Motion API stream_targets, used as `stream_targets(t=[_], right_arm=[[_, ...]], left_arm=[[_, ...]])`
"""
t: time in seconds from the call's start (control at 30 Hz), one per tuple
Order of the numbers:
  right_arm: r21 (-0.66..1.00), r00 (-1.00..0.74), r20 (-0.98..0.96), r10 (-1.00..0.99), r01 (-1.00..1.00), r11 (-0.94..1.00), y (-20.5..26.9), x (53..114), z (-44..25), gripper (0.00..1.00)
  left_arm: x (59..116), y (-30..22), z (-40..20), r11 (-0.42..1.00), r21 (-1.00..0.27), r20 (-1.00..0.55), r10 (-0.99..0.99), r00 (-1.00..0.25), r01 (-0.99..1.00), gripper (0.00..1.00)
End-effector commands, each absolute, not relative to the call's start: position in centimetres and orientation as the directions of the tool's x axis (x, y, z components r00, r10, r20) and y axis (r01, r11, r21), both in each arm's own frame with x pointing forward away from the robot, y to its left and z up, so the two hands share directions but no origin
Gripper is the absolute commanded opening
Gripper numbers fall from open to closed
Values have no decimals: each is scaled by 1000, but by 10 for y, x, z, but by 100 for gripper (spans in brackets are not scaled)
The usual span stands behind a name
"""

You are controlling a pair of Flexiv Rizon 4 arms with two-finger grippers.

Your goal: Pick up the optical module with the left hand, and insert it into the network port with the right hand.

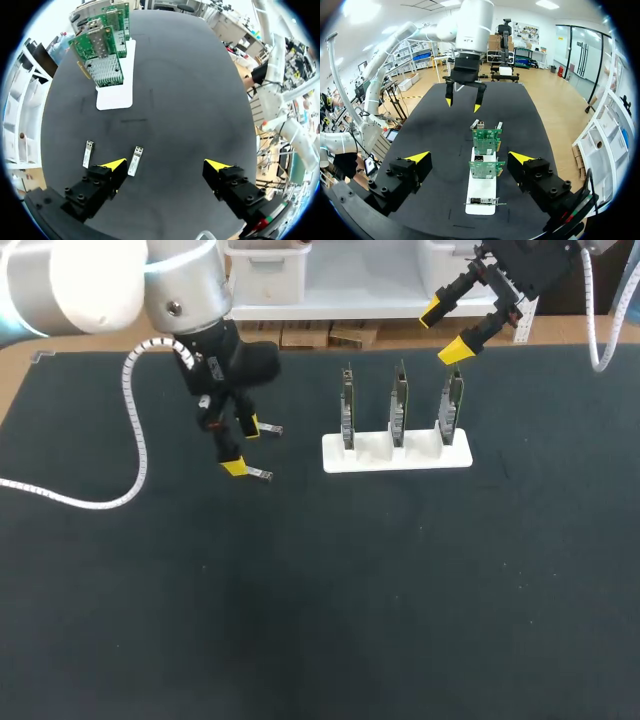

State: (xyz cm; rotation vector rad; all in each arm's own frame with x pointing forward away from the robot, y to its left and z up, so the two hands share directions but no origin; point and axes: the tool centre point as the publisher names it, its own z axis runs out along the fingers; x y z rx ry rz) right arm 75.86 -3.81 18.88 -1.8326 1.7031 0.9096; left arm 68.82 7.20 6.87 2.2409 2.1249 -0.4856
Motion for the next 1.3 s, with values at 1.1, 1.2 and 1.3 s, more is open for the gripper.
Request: stream_targets(t=[1.1, 1.2, 1.3], right_arm=[[94, 7, -739, -673, -989, -114, -38, 758, 189, 100], [94, 7, -739, -673, -989, -114, -38, 758, 189, 100], [94, 7, -739, -673, -989, -114, -38, 758, 189, 100]], left_arm=[[709, 86, 40, -100, -90, -110, 990, 90, 991, 100], [714, 84, 40, -149, -58, -101, 985, 143, 987, 100], [717, 83, 38, -191, -48, -100, 977, 186, 980, 100]])
